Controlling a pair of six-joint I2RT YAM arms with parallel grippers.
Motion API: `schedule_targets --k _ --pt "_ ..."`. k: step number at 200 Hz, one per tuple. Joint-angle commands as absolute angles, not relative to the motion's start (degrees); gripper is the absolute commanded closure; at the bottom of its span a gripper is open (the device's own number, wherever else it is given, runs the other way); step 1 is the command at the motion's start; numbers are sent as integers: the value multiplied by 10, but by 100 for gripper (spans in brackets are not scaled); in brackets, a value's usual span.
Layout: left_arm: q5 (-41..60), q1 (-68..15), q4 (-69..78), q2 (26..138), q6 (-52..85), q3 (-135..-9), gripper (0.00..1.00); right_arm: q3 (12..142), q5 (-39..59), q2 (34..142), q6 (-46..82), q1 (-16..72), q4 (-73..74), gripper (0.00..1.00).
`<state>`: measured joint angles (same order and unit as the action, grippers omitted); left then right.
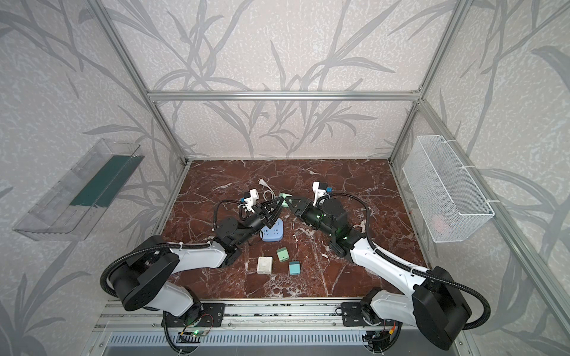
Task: Insert the plug
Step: 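Rotate the green charger with both grippers, lifting it above the table, then open the left gripper while the right gripper carries the charger over the pink strip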
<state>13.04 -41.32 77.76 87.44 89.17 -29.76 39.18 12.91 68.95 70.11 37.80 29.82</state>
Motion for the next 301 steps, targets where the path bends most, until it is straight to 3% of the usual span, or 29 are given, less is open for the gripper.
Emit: schedule_targets --k 1,25,45,58,62,75,91,130,159,183,204,230,258,281,301 --pt "133 -419 810 883 909 -322 100 395 140 693 700 377 336 70" --pt "133 -421 810 885 909 -323 100 395 142 693 699 374 336 78" --pt "137 -421 810 890 912 -327 100 394 146 693 699 371 332 100" --pt "142 -421 810 898 919 -330 100 393 145 689 696 368 321 100" --pt "144 -420 810 902 924 -330 87 394 143 687 692 367 316 100" --pt "145 -414 810 916 946 -330 30 397 135 677 676 363 282 100" --pt "156 -399 810 927 957 -328 1 401 126 664 656 354 241 100" --pt "205 -343 769 911 960 -318 1 419 122 632 614 320 127 100" --pt "293 -282 630 852 908 -323 1 487 96 627 514 303 -46 100" --pt "350 -262 459 797 819 -365 1 525 45 642 434 301 -131 100" --pt "357 -263 207 747 672 -439 1 563 20 668 395 299 -186 100" --pt "291 -263 -39 700 512 -522 1 625 2 711 353 298 -257 100" --pt "155 -264 -253 682 353 -611 1 669 -24 748 313 298 -293 100" --pt "50 -264 -325 682 288 -638 1 708 -51 780 285 299 -332 100" --pt "21 -263 -318 681 285 -624 1 741 -78 810 264 298 -371 100"
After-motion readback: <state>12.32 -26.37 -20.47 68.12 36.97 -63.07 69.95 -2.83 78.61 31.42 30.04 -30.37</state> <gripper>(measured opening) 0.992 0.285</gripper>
